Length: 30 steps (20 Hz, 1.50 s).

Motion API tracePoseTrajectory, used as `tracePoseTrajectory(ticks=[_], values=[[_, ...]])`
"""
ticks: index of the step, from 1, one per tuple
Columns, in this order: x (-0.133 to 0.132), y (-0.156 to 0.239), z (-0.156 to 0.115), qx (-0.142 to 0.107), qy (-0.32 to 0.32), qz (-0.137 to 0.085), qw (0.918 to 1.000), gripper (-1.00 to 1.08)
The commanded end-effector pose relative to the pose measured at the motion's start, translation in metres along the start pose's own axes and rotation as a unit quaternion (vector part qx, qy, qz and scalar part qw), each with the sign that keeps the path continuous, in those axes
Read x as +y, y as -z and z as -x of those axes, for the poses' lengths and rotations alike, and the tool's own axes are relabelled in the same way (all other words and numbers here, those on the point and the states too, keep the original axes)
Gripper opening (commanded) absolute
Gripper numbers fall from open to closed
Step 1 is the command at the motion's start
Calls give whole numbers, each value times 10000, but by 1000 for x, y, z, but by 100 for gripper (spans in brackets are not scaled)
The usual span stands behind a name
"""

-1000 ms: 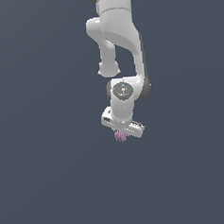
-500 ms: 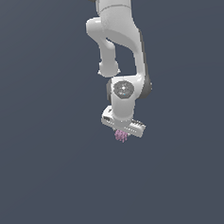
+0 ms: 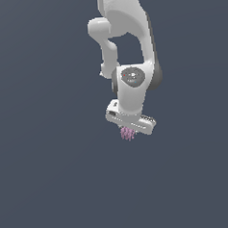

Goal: Pick up the object and move it to a goal position.

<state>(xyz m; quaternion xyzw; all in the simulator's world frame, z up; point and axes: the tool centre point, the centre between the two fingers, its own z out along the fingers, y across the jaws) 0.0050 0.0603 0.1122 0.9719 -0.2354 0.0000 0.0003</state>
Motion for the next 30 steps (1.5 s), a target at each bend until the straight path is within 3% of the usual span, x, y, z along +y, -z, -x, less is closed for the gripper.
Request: tracePoseTrajectory(ticks=[1,16,30], values=[[-8,23,0,3,1,-2,10000,-100],[-59,171,-4,3,1,1,10000,-100],[-79,221,-8,0,4,-2,10000,-100]])
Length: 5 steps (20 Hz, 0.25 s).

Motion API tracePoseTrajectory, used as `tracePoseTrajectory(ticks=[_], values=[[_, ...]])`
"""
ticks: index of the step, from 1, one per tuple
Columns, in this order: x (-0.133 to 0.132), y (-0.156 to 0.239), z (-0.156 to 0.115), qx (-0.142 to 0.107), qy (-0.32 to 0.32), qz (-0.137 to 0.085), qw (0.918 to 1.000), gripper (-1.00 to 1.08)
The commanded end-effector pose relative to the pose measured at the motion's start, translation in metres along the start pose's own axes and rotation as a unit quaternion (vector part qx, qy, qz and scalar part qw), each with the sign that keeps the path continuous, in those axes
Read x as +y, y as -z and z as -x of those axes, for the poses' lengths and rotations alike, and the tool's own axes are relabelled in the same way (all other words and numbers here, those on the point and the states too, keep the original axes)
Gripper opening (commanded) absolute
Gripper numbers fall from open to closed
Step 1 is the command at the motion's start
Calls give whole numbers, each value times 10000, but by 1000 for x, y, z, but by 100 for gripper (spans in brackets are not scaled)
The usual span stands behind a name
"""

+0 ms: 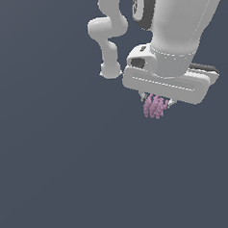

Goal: Pick up the object and move it to a goal position.

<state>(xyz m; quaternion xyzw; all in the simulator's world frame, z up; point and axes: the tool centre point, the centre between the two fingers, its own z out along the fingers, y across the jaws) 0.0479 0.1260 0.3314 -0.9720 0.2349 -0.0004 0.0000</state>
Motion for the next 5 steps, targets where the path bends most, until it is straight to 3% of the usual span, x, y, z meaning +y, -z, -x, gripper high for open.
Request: tracePoseTrajectory(ticks=[1,5], values=[[-1,2,0,-3,-1,3,10000,-100],[-1,0,-1,-3,-1,3,10000,-100]])
